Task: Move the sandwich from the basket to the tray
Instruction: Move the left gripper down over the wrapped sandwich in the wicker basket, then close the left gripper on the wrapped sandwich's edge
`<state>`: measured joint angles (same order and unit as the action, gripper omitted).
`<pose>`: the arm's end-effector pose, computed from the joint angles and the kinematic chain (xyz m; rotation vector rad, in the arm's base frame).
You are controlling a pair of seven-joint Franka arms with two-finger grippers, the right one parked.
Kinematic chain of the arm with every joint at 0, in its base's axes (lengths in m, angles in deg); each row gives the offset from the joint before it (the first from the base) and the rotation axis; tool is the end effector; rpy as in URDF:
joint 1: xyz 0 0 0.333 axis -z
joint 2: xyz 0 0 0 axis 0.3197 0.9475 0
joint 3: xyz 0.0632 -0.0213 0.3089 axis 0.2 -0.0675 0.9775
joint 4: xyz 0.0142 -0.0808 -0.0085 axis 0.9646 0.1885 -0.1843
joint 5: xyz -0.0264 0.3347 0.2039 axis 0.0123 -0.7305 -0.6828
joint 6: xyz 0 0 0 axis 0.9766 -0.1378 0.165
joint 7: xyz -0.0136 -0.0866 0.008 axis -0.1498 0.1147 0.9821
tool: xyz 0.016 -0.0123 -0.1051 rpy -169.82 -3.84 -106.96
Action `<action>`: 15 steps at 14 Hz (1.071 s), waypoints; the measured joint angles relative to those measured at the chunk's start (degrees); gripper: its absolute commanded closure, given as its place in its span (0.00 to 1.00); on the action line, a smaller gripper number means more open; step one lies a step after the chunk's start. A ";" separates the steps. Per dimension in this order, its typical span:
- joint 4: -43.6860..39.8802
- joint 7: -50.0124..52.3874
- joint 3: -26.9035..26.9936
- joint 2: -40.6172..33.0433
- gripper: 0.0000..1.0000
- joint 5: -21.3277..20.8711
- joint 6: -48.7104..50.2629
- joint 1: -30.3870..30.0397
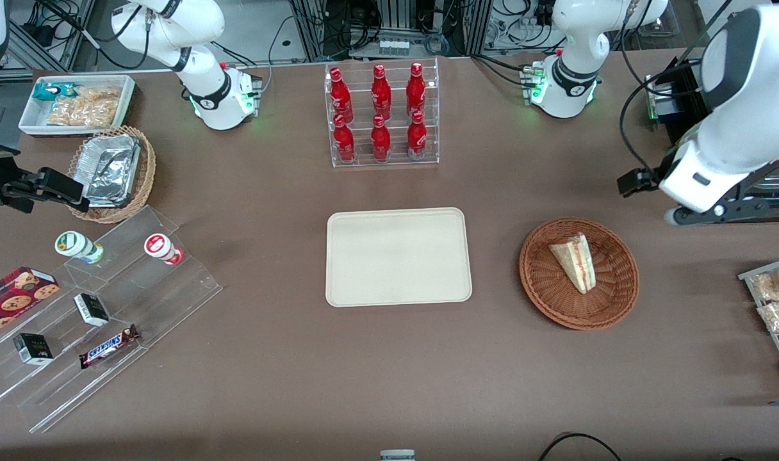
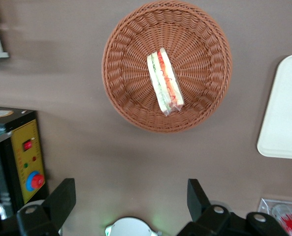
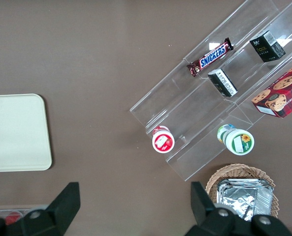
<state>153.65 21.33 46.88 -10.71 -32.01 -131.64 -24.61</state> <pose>0.5423 -0.0670 0.5171 -3.0167 -0.1215 0.3009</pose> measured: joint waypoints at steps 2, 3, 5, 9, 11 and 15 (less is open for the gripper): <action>6.18 0.11 0.00 0.44 0.00 0.00 -5.74 -0.08; 9.60 0.24 0.00 0.59 0.00 0.00 -9.47 -0.15; 15.68 1.38 0.02 1.02 0.00 0.01 -16.18 -0.29; 20.21 10.24 -0.11 3.68 0.00 0.09 -22.23 -0.29; 20.23 13.87 -0.19 5.06 0.00 0.13 -22.43 -0.27; 20.24 19.76 -0.19 6.29 0.00 0.41 -24.78 -0.27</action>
<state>173.90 41.09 46.68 -4.43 -31.61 -156.42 -24.88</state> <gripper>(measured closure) 0.000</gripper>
